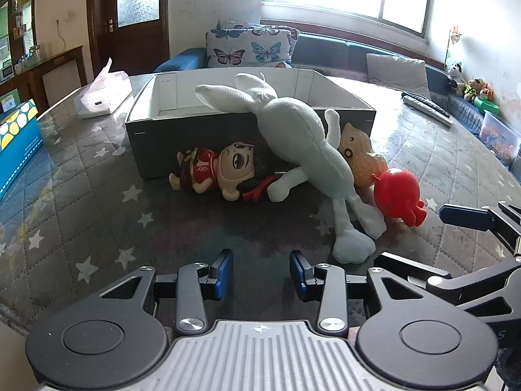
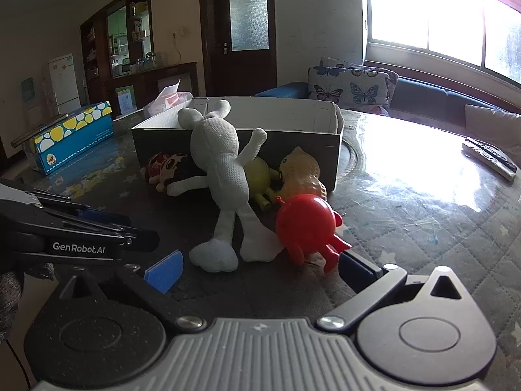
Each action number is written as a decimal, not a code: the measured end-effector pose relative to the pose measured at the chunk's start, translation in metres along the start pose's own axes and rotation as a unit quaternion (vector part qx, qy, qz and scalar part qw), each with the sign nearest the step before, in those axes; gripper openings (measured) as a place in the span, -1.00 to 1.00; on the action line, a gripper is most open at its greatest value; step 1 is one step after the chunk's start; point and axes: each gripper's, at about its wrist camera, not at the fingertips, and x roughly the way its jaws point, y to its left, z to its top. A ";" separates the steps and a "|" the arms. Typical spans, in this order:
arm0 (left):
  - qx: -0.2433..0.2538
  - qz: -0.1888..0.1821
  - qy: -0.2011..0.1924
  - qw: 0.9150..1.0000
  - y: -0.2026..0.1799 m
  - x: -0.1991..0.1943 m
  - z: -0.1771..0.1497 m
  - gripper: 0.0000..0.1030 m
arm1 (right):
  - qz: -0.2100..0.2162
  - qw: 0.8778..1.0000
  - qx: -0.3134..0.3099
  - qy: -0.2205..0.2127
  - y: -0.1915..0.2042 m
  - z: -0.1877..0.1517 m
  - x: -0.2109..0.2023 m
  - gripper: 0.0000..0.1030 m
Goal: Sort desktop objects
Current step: 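Reach the left gripper to the white plush rabbit and grasp it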
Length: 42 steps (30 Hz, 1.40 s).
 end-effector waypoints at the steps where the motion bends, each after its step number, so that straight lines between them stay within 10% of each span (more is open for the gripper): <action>1: 0.000 0.000 0.000 1.000 0.000 0.000 0.000 -0.21 | 0.001 1.000 0.000 0.000 0.000 0.000 0.000 0.99; 42: -0.022 -0.036 -0.019 0.999 0.021 0.000 0.048 -0.21 | 0.024 0.999 -0.043 -0.017 0.010 0.042 0.018 0.85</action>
